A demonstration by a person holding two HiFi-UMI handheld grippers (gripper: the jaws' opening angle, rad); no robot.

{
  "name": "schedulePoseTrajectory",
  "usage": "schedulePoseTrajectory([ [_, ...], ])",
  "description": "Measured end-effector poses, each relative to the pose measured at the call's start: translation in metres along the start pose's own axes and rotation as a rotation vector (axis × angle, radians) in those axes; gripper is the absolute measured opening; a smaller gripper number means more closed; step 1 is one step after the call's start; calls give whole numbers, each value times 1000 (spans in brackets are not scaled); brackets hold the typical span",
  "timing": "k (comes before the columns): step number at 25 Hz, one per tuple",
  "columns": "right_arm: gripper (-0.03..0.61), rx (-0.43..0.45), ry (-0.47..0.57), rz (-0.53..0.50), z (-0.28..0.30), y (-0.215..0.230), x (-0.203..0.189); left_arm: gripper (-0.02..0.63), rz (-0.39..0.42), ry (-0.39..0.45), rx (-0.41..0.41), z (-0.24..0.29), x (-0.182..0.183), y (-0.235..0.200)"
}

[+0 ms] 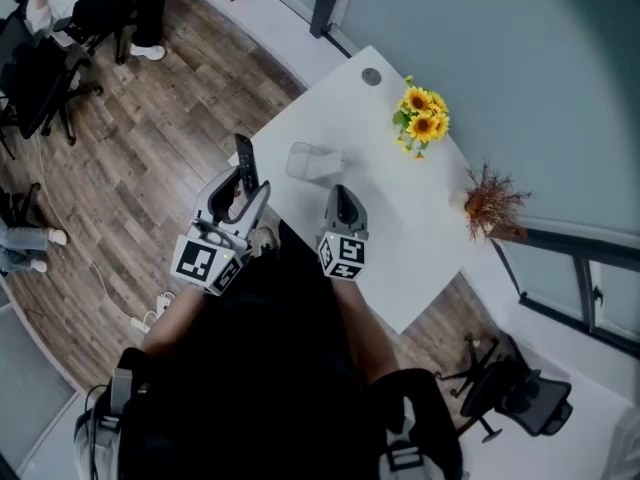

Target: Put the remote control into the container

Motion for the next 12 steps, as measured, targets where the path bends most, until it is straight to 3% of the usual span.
schedulePoseTrajectory([
  [12,5,5,61,9,-46,-25,33,206,32,51,-34,-30,12,18],
])
Point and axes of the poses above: the fingertips, and each gripper's own axes: z forward along the fingers, y to its right, x out of its top, the point moved 5 cm from there along -z, backward along the fingers, and after that the axes turned 6 degrees about -z, right-handed, at the moved point
